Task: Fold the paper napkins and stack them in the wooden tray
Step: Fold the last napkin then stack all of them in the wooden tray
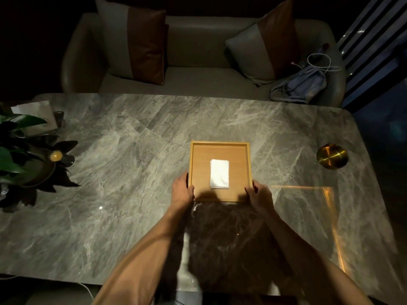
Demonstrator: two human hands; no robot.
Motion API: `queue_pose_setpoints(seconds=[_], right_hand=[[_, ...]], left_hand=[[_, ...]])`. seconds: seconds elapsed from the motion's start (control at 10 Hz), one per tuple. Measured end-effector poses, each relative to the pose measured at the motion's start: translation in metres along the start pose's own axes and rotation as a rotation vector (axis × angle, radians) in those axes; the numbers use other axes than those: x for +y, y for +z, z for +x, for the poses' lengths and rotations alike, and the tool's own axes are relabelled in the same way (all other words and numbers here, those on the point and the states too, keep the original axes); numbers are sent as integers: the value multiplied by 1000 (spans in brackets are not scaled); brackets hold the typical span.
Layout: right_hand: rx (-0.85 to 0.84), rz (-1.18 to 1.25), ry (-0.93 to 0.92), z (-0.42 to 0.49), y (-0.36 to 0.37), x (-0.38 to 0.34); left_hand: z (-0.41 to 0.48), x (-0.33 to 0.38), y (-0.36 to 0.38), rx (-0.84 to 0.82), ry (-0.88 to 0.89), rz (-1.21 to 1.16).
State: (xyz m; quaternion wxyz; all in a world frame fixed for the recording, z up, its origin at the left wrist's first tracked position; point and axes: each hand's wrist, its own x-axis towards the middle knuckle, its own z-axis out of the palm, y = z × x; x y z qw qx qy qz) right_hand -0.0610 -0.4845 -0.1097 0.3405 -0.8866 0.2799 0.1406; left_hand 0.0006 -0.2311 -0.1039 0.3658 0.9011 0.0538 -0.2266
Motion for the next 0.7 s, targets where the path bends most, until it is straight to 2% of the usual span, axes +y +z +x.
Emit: queue_pose_setpoints(seconds=[0.3, 0.4, 0.5, 0.6, 0.7], right_hand=[[-17, -80, -29, -8, 9, 11], [17, -181, -108, -16, 10, 7], [104, -387, -301, -31, 17, 7], [-7, -590, -261, -39, 14, 9], [13, -680, -318, -31, -4, -11]], left_hand=[[-4, -9, 4, -30, 10, -1], [-12, -4, 7, 26, 40, 14], [-21, -5, 14, 96, 200, 323], [-30, -7, 14, -109, 82, 532], [-24, 10, -6, -140, 39, 593]])
